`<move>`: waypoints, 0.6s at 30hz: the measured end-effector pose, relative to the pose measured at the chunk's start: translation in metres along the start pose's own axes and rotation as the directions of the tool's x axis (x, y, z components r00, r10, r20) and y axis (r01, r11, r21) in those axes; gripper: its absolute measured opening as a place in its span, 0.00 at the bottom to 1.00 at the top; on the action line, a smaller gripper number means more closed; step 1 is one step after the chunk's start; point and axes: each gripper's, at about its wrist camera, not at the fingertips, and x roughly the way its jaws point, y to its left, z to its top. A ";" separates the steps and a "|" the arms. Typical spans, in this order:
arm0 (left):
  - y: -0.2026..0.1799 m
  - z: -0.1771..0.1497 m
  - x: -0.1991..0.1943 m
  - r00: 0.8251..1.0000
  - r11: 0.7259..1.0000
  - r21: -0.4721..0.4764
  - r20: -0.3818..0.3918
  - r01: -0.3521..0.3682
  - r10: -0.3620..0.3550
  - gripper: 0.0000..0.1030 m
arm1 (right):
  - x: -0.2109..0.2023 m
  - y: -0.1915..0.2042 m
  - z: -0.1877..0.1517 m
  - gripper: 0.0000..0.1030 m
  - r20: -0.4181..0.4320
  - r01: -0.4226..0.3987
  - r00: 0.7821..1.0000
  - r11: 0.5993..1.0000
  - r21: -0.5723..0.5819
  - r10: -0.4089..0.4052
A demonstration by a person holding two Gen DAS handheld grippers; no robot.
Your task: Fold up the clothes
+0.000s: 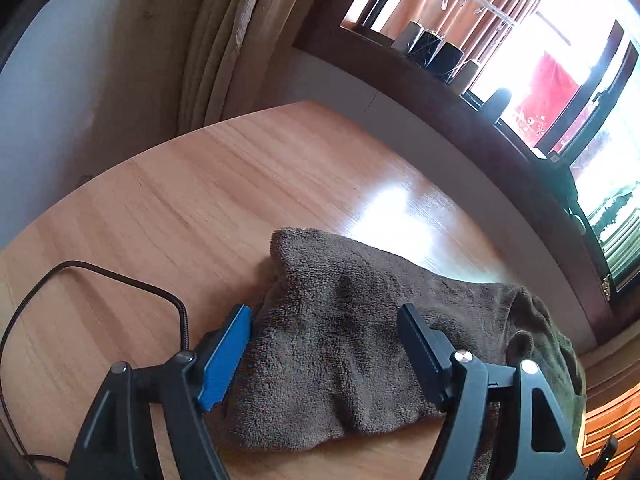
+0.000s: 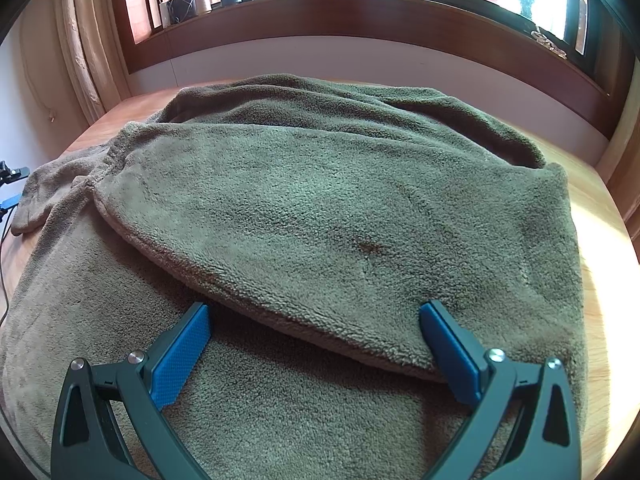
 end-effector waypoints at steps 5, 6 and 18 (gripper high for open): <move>0.004 -0.003 0.010 1.000 1.000 0.015 -0.016 0.002 -0.002 0.74 | 0.000 0.000 0.000 1.00 0.000 0.000 1.000 1.000 0.000 0.000; 0.003 -0.004 0.012 1.000 1.000 0.021 -0.015 0.004 -0.004 0.74 | 0.000 0.000 0.000 1.00 0.000 0.000 1.000 1.000 0.000 0.000; -0.059 -0.021 -0.015 0.993 0.995 0.078 0.093 0.068 -0.075 0.17 | -0.001 -0.001 0.000 1.00 0.003 -0.003 1.000 1.000 0.004 0.003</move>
